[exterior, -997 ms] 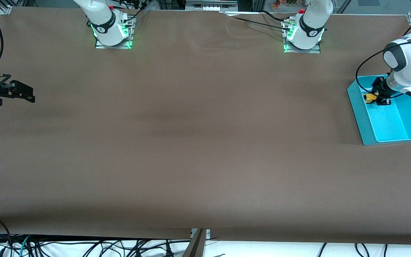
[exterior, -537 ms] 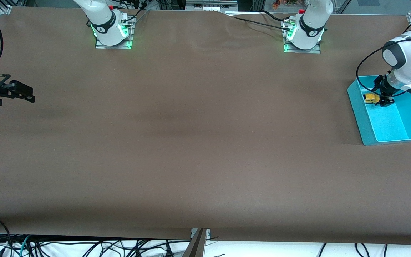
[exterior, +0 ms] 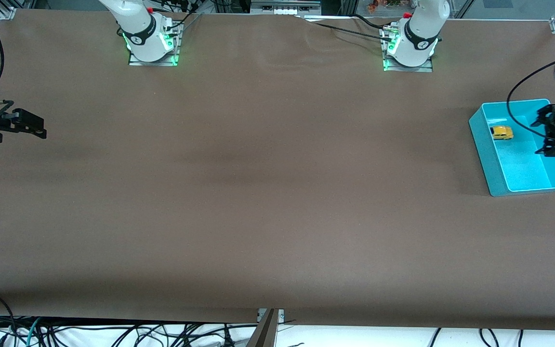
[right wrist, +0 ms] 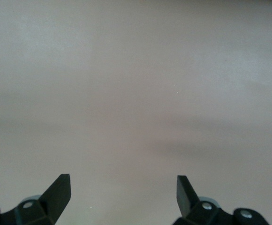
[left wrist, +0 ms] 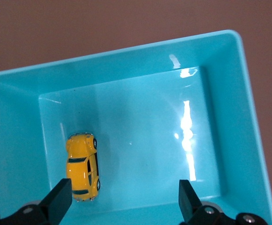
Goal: Wind and store yellow beetle car
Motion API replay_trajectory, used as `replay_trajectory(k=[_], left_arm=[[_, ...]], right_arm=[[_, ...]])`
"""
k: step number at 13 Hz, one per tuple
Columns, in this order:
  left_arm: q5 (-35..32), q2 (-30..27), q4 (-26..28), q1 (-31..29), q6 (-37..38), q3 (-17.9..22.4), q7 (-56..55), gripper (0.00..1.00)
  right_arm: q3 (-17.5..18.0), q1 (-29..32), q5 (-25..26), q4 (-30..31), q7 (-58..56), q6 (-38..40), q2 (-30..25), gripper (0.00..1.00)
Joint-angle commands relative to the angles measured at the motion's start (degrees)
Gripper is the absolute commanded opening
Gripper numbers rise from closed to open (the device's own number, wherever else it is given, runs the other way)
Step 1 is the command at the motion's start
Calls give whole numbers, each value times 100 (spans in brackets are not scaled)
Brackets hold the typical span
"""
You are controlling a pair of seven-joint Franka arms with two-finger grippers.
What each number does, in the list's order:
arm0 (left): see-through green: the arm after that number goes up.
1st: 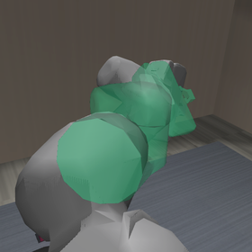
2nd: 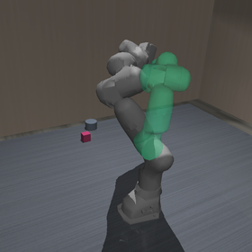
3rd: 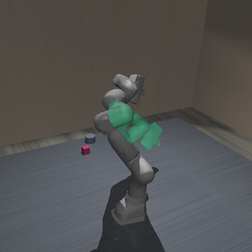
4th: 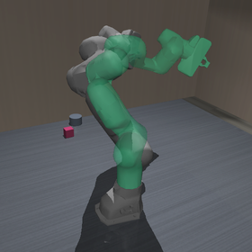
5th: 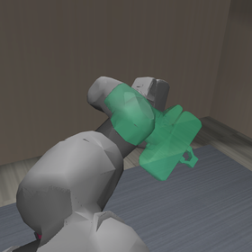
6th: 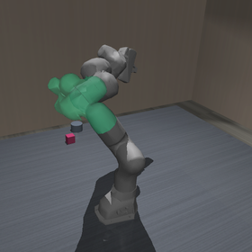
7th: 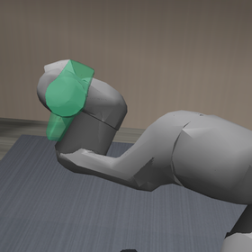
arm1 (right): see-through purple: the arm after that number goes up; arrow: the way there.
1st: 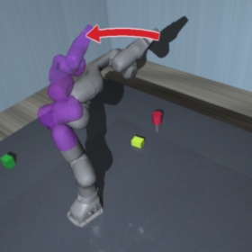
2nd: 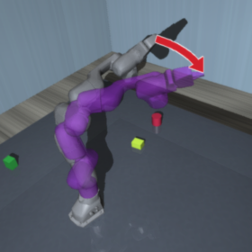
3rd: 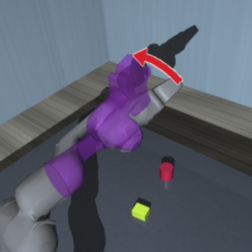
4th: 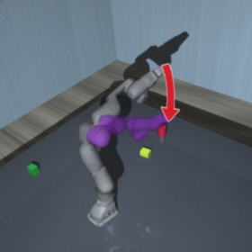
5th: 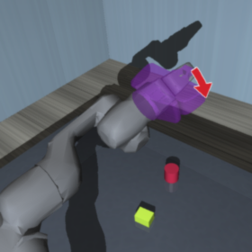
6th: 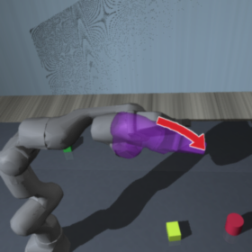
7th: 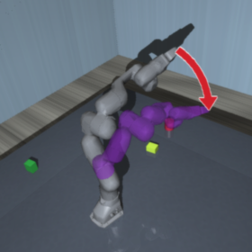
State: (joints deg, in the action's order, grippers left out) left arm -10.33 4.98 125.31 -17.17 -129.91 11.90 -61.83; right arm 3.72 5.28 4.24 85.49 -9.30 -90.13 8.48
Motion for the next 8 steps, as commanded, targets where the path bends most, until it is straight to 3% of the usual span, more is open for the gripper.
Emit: replay_trajectory(k=[1,5,8], left_arm=[[327,-50,-1137,-6,1482,-354,898,100],[488,-50,-2027,-15,2407,-1127,1908,100],[900,-15,-2773,12,2638,-1610,2614,100]], right_arm=[[33,78,-20,29,-1,-22,-66,100],[33,87,-20,29,-1,-14,-66,100],[33,87,-28,29,8,-22,-66,100]])
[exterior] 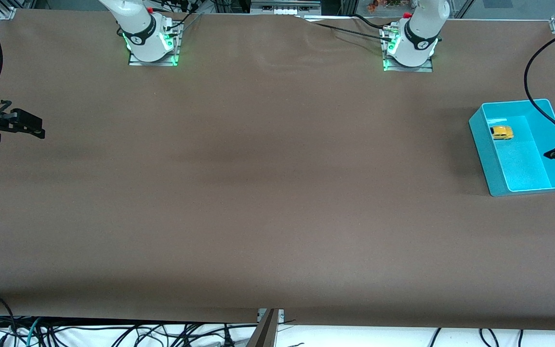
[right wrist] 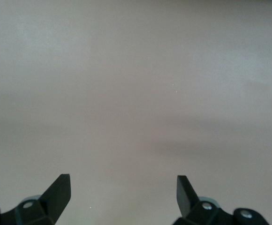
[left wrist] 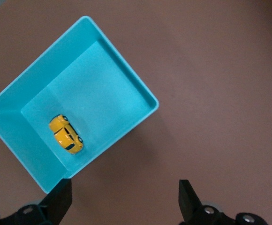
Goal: Wind and store yellow beetle car
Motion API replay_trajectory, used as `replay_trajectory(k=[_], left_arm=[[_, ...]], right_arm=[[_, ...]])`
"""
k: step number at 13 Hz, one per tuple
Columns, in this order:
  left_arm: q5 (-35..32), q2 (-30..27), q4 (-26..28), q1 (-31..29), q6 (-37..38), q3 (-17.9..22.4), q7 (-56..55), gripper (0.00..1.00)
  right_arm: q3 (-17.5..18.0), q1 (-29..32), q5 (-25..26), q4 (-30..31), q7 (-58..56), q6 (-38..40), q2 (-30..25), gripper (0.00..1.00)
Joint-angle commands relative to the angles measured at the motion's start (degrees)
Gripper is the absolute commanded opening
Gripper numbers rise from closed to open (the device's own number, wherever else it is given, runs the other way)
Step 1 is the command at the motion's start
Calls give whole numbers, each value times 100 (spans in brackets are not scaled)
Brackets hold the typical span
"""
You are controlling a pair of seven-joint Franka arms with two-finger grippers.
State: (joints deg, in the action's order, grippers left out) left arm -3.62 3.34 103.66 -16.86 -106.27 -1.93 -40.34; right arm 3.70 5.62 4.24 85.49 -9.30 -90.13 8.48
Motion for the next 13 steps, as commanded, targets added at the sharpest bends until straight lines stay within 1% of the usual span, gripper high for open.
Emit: replay_trajectory(k=[1,2,3,4,5,7,9,11,13], left_arm=[[178,263,-871,-11,282,-403,387,100],[64,299,-961,7,326,-587,430,100],[-155,282,-1057,7,526,-667,482,100],[-165,282,-1258,7,780,-807,709,100],[-218,264,-1434,7,1018,-922,1251,100],[-183,212,-1603,-2,1379,-940,2359,100],[-131,54,-1542,7,1468,-906,3186,100],[-113,44,-1498,155,1643,-853,3610,100],[-60,1,-1314,314,1636,-791,3936,100]], right_arm=[[34,53,-28,29,8,-22,-66,100],[34,53,-28,29,8,-22,-66,100],[34,53,-20,29,8,-22,-66,100],[34,53,-19,29,8,-22,-66,100],[34,53,-19,38,-1,-22,-66,100],[34,53,-28,29,-1,-22,-66,100],[34,53,-20,29,8,-22,-66,100],[34,61,-28,29,-1,-22,-66,100],[34,53,-19,29,8,-22,-66,100]])
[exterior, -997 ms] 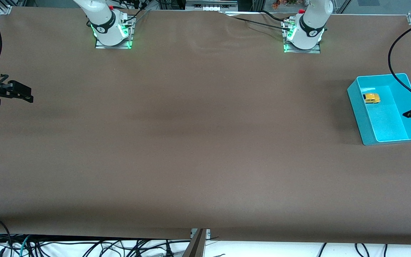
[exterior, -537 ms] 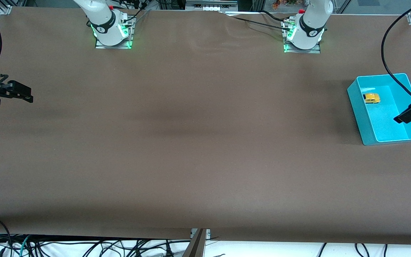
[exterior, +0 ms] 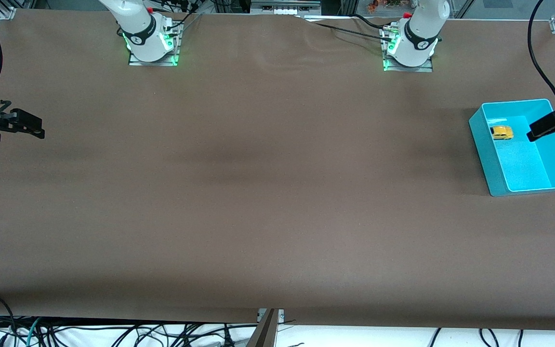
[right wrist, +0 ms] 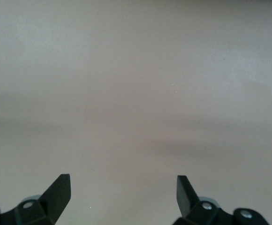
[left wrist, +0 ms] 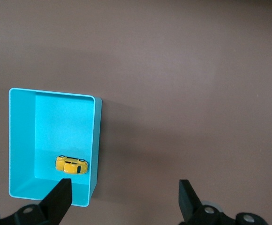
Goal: Wind and store yellow beetle car
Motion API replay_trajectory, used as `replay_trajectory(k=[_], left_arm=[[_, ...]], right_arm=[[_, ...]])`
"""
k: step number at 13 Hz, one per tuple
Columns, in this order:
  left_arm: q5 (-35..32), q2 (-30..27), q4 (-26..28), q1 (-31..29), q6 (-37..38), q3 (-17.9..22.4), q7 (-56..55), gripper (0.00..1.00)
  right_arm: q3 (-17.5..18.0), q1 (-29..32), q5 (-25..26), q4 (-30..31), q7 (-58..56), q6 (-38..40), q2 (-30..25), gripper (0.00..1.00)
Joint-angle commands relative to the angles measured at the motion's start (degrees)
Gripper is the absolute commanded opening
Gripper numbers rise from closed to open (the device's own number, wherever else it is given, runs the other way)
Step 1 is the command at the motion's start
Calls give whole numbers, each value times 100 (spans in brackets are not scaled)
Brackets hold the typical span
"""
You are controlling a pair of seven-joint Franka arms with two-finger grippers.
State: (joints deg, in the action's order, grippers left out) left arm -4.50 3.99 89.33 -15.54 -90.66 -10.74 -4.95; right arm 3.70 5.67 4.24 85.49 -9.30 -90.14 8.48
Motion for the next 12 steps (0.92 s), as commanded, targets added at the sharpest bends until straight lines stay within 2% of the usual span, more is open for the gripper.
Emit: replay_trajectory(k=[1,4,12], left_arm=[[115,-65,163,253,57,159,407,100],[327,-57,207,841,31,800,390,100],[335,67,-30,834,48,783,144,100]], right_arm=[[34,57,-28,29,-1,-12,-66,100],[34,66,-28,29,-1,-12,-66,100],[34,66,-28,29,-1,-12,-66,100]])
